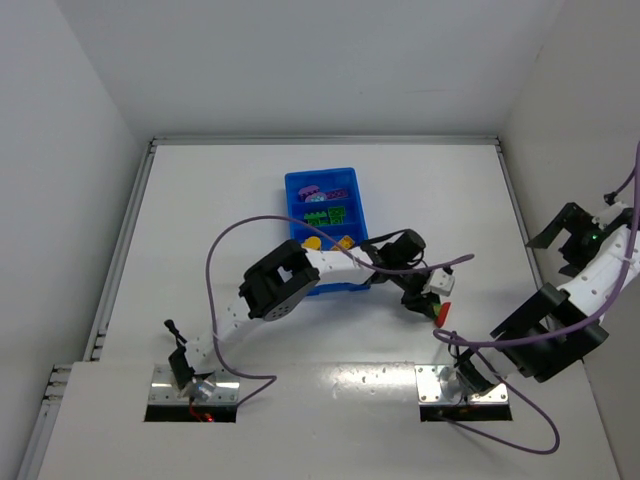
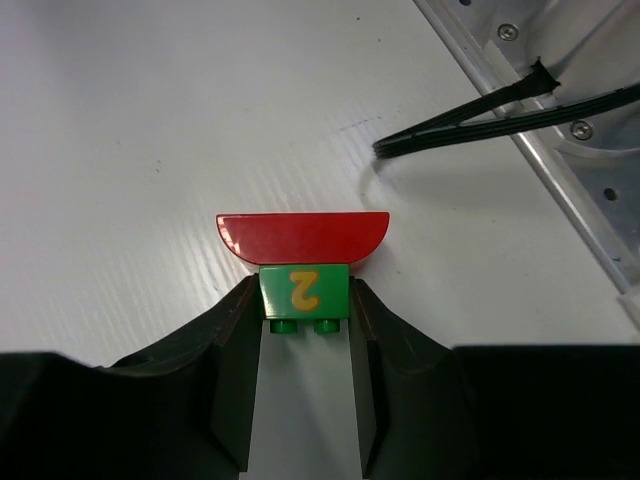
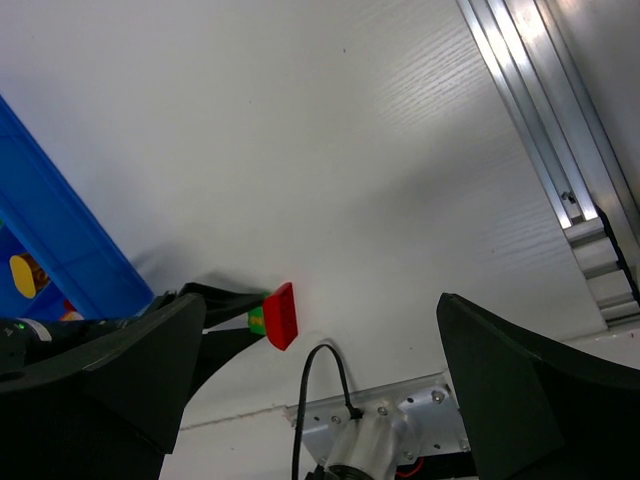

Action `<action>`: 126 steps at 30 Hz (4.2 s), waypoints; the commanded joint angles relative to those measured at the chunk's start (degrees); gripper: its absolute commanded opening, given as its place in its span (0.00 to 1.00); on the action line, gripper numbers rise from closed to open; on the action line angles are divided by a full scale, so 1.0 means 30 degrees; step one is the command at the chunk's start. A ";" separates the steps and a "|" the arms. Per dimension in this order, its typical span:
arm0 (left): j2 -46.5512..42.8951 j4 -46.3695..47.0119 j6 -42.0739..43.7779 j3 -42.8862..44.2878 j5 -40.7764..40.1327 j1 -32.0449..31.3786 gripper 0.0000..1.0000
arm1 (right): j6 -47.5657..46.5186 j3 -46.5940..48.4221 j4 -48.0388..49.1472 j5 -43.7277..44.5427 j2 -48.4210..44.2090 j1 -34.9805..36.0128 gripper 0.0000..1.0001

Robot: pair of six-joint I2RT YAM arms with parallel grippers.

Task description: Sort the legos into containers by color

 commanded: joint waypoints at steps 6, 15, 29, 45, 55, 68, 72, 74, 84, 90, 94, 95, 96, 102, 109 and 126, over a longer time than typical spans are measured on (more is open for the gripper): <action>-0.5069 0.5315 -0.3957 -0.6912 -0.1305 0.0618 0.09 | -0.0815 0.0424 -0.0477 -0.2389 -0.0206 0.0492 1.00; -0.9699 0.4263 -0.4637 -0.8735 -0.3678 0.2640 0.07 | 0.1203 -0.1185 0.1713 -0.5174 -0.0558 0.4792 0.99; -1.3042 0.0218 -0.3584 -0.6505 -0.7430 0.4900 0.07 | -0.0952 0.5048 0.0932 -1.5571 0.6702 1.0479 0.95; -1.1344 0.0042 -0.3756 -0.3226 -0.7957 0.5076 0.07 | 0.0124 0.7514 0.2833 -1.7305 1.0341 1.4615 0.95; -0.9819 -0.0163 -0.3172 -0.1408 -0.8131 0.5250 0.07 | -0.1460 0.8042 0.1193 -1.6895 1.0516 1.5609 0.66; -0.8999 -0.0339 -0.2996 -0.0353 -0.8865 0.5632 0.07 | -0.1841 0.7690 0.0812 -1.6690 1.0516 1.5963 0.26; -0.9173 -0.0339 -0.2996 -0.0761 -0.8866 0.5808 0.07 | -0.1667 0.7514 0.0812 -1.6690 1.0516 1.5730 0.08; -0.9378 -0.0339 -0.2996 -0.0995 -0.8866 0.5808 0.07 | -0.1665 0.7514 0.0812 -1.6690 1.0342 1.5525 0.05; -1.0815 -0.0339 -0.2821 -0.3515 -0.9071 0.6335 0.05 | -0.1284 0.7339 0.0810 -1.7071 0.9989 1.4149 0.00; -1.1838 -0.0339 -0.2821 -0.4513 -0.9246 0.6685 0.05 | -0.1108 0.7339 0.0988 -1.7247 0.9989 1.3531 0.00; -1.2280 -0.0339 -0.2645 -0.5184 -0.9246 0.6863 0.05 | -0.1108 0.7339 0.0988 -1.7071 0.9989 1.3150 0.00; -1.2512 -0.0339 -0.2645 -0.5390 -0.9246 0.7066 0.05 | -0.1108 0.7339 0.0988 -1.7071 0.9989 1.2947 0.00; -1.2746 -0.0339 -0.2645 -0.5392 -0.9246 0.7068 0.05 | -0.1282 0.7339 0.0988 -1.6897 0.9989 1.2945 0.00; -1.3335 -0.0720 -0.2264 -0.6183 -0.9246 0.7828 0.04 | -0.1284 0.7339 0.0988 -1.6485 0.9989 1.2769 0.00; -1.3130 -0.2122 -0.3492 -0.6183 -0.9657 0.9291 0.04 | -0.2456 0.7544 0.0314 -1.4788 0.9198 1.3295 0.00; -0.8589 -0.5493 -0.7215 -0.3607 -0.9657 1.1199 0.21 | -0.2456 0.6928 0.0314 -1.3352 0.8173 1.3472 0.00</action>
